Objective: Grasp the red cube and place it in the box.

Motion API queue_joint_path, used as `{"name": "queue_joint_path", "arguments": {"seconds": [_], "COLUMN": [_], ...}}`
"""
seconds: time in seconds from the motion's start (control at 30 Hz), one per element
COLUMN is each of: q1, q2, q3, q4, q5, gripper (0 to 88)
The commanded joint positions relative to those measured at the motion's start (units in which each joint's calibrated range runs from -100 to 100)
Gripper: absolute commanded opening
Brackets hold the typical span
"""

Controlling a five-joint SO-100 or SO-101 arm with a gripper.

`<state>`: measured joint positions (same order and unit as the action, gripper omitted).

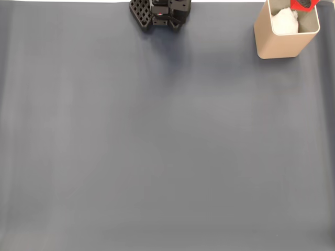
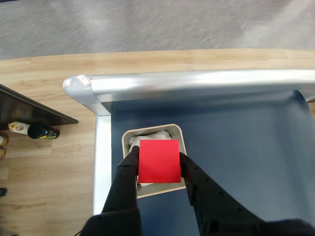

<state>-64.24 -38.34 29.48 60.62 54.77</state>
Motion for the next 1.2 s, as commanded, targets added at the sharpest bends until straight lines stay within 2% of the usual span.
{"name": "queue_joint_path", "arguments": {"seconds": [0.0,0.5,0.77,1.17], "q1": [-0.1,-0.1,0.0,0.4], "q2": [-2.0,-2.1,-2.1,-2.6], "q3": [-0.5,-0.5,-0.6,-0.3], "q4": [-0.6,-1.0,-2.1,-2.4], "q5": [-0.2,-0.8,-1.5,-1.2], "gripper": [5.7,19.0,29.6,34.0]}}
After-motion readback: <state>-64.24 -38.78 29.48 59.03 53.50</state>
